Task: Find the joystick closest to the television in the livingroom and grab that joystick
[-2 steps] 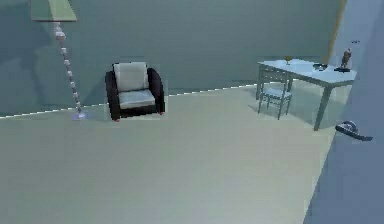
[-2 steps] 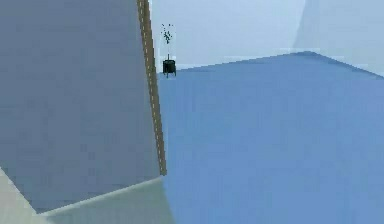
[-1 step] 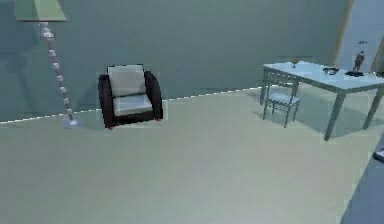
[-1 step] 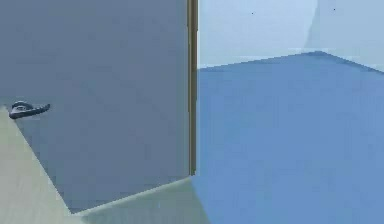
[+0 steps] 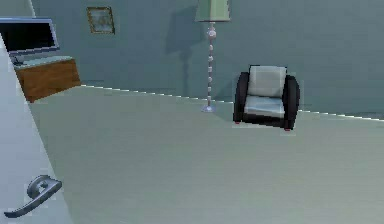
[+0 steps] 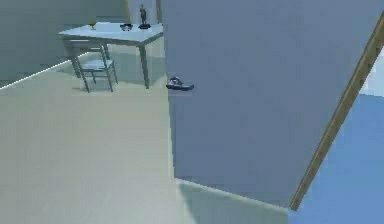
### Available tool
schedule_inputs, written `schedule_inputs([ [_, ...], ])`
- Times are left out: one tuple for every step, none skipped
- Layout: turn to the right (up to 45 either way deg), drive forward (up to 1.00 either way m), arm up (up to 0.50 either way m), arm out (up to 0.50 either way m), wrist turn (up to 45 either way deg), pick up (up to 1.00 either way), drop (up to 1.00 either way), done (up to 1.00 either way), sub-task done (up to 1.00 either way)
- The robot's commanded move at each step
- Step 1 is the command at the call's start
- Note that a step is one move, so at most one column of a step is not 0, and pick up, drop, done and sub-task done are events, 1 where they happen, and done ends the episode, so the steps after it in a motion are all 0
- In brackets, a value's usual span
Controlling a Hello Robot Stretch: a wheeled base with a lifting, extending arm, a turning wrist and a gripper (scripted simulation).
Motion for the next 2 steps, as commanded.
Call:
schedule_inputs([
  [0.0,1.00,0.00,0.00,0.0,0.00,0.00,0.00,0.00],
  [3.0,0.00,0.00,0.00,0.0,0.00,0.00,0.00,0.00],
])
